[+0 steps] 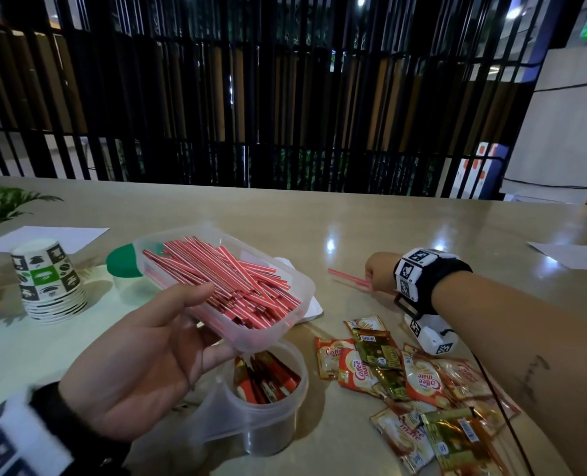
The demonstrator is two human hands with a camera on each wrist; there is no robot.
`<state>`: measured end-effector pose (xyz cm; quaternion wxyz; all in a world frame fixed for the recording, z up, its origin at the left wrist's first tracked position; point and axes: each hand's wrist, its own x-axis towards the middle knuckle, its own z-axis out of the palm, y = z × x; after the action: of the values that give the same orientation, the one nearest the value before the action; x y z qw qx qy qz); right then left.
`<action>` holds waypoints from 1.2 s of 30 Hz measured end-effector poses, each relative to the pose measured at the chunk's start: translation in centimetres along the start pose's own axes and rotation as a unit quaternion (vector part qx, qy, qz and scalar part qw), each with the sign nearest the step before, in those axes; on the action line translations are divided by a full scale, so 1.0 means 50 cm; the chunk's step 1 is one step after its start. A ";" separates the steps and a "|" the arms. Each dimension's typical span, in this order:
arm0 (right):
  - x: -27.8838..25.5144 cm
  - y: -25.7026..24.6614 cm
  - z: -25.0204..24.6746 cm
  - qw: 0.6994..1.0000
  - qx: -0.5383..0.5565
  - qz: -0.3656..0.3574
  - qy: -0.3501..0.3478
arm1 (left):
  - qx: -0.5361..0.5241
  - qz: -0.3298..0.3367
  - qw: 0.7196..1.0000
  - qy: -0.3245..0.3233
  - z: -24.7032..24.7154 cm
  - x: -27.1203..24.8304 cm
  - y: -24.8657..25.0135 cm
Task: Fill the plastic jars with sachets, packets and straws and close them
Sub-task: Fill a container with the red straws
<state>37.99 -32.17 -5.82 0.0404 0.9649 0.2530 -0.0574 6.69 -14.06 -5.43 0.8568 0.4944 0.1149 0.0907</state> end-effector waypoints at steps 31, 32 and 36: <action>-0.384 -0.292 -0.232 0.955 0.164 -0.248 0.005 | -0.081 0.004 0.995 -0.053 0.088 -0.085 -0.002; -0.384 -0.295 -0.231 0.956 0.162 -0.246 0.006 | -0.082 0.002 0.995 -0.052 0.088 -0.087 -0.002; -0.387 -0.302 -0.228 0.957 0.166 -0.238 0.010 | -0.092 0.005 0.995 -0.049 0.086 -0.090 -0.002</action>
<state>14.83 -27.21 7.26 -0.1377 0.8704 0.4626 -0.0973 3.63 -18.86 -2.96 0.9029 0.4176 0.0618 0.0806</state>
